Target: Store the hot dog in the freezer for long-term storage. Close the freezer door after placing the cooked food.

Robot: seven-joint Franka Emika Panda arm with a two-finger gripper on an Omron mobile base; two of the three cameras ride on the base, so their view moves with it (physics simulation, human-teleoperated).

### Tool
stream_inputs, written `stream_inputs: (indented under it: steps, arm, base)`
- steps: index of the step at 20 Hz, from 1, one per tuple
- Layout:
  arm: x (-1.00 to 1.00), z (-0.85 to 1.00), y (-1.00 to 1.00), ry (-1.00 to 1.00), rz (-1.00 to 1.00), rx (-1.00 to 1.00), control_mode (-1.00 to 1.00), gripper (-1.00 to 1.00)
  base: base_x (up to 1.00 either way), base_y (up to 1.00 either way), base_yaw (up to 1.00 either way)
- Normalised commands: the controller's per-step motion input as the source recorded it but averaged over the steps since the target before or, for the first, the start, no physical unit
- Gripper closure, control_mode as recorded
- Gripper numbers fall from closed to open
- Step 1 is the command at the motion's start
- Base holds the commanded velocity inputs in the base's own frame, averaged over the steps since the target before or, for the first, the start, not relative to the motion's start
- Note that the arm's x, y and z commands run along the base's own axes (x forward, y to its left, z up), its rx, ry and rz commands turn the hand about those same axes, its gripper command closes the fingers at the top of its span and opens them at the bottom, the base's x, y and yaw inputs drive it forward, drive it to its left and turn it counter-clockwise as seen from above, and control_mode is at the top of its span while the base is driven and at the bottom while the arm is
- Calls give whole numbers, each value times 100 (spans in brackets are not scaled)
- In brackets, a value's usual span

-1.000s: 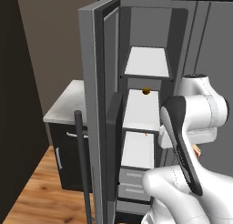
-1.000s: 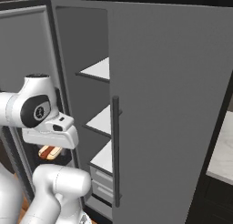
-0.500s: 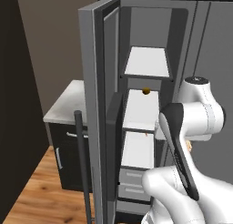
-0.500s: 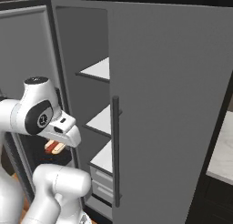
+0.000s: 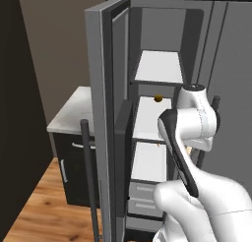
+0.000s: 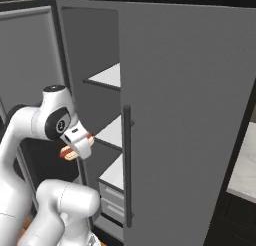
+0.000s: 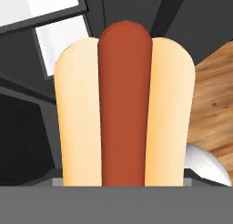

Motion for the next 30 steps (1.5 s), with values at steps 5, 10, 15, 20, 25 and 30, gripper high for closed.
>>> stream_inputs:
  steps: [5,10,15,20,25,30]
  arm:
    - [59,-46,0,-10,-9,0,-100,100]
    - [60,-28,0,-17,0,0,-100,100]
    - [63,-12,0,-7,3,0,-100,100]
    - [59,-12,0,2,0,-1,-100,100]
    - [70,-16,0,13,-2,0,-100,100]
    - [65,-17,-2,3,-7,0,-100,100]
  base:
    - [0,0,0]
    - [0,0,0]
    - [0,0,0]
    - [0,0,0]
    - [0,0,0]
    - [0,0,0]
